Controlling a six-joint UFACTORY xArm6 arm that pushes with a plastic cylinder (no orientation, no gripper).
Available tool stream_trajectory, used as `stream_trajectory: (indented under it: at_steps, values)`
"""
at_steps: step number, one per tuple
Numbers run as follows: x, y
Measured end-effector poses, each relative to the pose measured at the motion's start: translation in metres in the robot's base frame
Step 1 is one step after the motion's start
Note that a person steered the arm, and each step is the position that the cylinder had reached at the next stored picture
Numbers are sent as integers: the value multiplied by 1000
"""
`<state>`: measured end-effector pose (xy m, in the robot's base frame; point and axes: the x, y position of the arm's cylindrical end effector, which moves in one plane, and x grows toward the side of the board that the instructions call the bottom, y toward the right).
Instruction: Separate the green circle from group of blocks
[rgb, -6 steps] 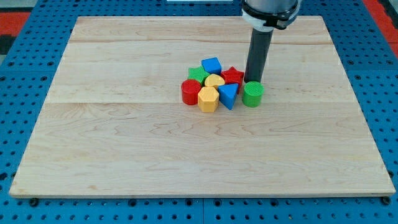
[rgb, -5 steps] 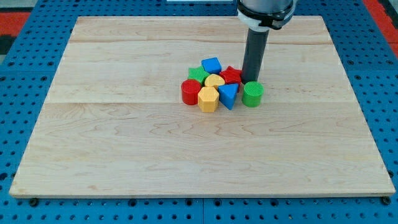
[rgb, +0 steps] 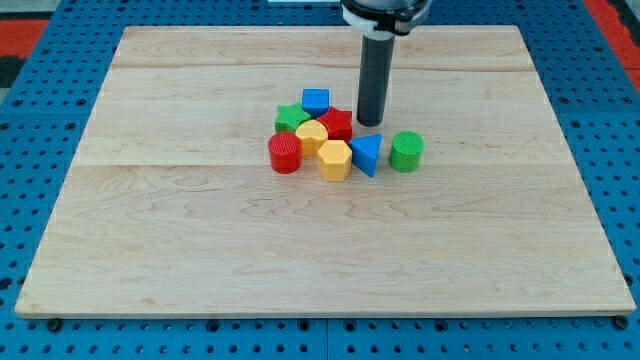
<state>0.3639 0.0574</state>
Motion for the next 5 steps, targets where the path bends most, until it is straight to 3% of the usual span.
stream_trajectory:
  at_steps: [1, 2, 3, 5]
  values:
    - [-10, 3]
    - [-5, 44]
    - [38, 50]
    - [45, 31]
